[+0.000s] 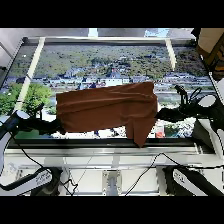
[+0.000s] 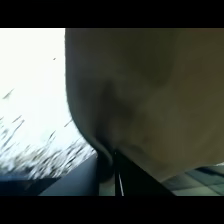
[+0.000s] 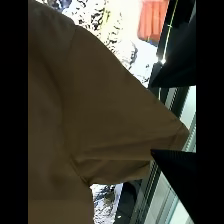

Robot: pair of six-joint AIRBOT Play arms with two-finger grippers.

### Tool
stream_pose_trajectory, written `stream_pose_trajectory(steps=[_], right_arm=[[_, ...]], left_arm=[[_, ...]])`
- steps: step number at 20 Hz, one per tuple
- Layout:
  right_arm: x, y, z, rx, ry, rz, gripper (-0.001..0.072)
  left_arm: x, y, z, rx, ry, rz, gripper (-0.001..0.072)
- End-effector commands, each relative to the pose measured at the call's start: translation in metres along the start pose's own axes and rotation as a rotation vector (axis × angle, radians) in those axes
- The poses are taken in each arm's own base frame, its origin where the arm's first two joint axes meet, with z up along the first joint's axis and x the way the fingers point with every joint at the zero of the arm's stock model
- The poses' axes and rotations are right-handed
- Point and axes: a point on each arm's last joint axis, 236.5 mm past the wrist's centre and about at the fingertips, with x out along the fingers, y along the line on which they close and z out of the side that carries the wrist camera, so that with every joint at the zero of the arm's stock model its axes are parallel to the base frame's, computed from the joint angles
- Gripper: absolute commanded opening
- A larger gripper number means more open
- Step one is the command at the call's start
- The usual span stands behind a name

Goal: Fold the shirts.

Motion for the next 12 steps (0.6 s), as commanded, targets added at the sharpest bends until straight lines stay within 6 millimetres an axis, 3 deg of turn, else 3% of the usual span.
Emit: stream_pose_trajectory(steps=[1, 2, 7, 9, 12], right_arm=[[-0.001, -0.013, -0.003, 0.012, 0.011, -0.051, 0.044], [-0.001, -0.014, -0.004, 0.025, 0.014, -0.056, 0.0439], [0.014, -0.012, -0.039, 0.089, 0.128, -0.02, 0.0441], [0.026, -0.011, -0.056, 0.124, 0.171, 0.007, 0.0503], [0.051, -0.026, -0.071, 0.226, 0.157, -0.015, 0.0506]], left_arm=[[0.001, -0.017, 0.014, 0.02, -0.059, -0.077, 0.0079], [0.001, -0.022, 0.015, 0.032, -0.062, -0.097, 0.001], [-0.014, -0.041, 0.006, 0.141, 0.011, -0.157, 0.0009], [-0.034, -0.057, 0.009, 0.185, 0.042, -0.199, 0.0009], [-0.072, -0.08, 0.034, 0.258, -0.01, -0.231, 0.0009]])
